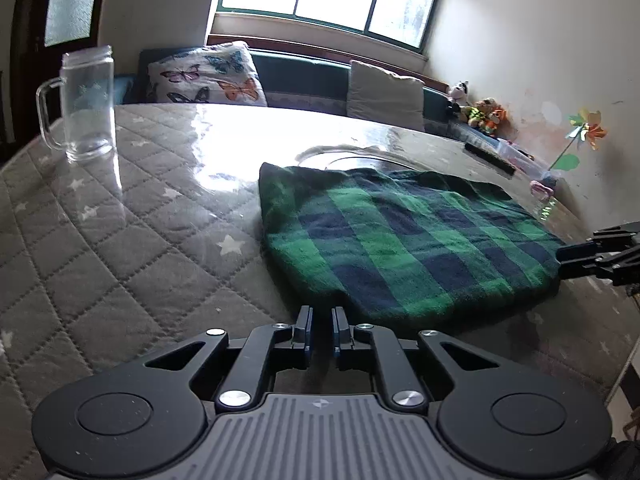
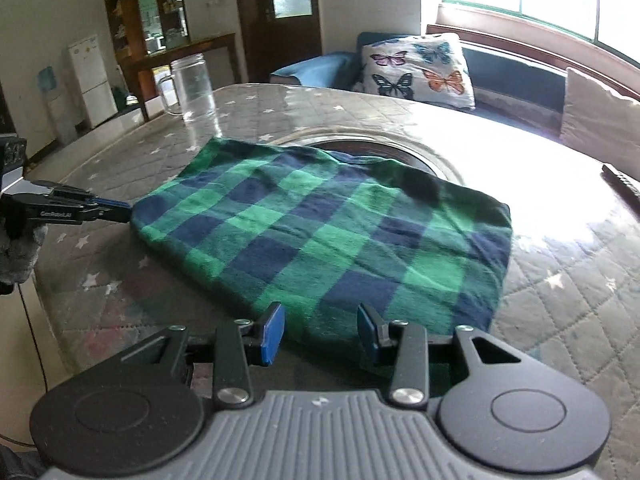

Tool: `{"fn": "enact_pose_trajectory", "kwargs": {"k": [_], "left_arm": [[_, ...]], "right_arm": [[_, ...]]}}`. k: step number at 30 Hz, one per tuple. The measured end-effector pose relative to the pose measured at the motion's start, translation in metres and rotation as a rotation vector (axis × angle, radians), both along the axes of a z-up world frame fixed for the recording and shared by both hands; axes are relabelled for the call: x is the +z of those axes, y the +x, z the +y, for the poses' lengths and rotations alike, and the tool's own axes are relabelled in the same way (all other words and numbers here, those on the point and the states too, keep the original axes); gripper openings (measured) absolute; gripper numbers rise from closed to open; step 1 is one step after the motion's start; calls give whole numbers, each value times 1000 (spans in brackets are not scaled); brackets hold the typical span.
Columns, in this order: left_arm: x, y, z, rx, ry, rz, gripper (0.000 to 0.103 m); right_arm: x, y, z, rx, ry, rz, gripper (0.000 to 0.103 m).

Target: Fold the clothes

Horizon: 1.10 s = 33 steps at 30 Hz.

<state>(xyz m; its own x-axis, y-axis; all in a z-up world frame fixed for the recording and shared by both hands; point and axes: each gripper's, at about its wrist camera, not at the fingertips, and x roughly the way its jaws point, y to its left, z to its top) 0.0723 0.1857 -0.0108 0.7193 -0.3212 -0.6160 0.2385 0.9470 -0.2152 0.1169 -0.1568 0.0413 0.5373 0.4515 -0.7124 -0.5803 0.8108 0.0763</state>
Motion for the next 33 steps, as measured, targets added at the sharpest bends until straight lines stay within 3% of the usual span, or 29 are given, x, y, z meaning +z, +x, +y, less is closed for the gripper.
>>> {"fn": "enact_pose_trajectory", "kwargs": {"k": [10, 13, 17, 20, 28, 33], "left_arm": [[-5, 4, 0, -31, -18, 2, 11], [-5, 2, 2, -31, -39, -15, 4], [3, -5, -1, -17, -5, -47, 3], [10, -7, -7, -19, 75, -64, 3], [4, -7, -19, -16, 153, -39, 3], [6, -11, -20, -12, 152, -37, 3]], "right_arm": [[-5, 1, -8, -39, -6, 12, 41], [-5, 1, -10, -47, -6, 12, 40], [-7, 1, -14, -63, -13, 18, 41], [-11, 1, -19, -80, -23, 29, 41], [-22, -1, -52, -172, -15, 66, 40], [-25, 2, -71, -213, 103, 124, 38]]}}
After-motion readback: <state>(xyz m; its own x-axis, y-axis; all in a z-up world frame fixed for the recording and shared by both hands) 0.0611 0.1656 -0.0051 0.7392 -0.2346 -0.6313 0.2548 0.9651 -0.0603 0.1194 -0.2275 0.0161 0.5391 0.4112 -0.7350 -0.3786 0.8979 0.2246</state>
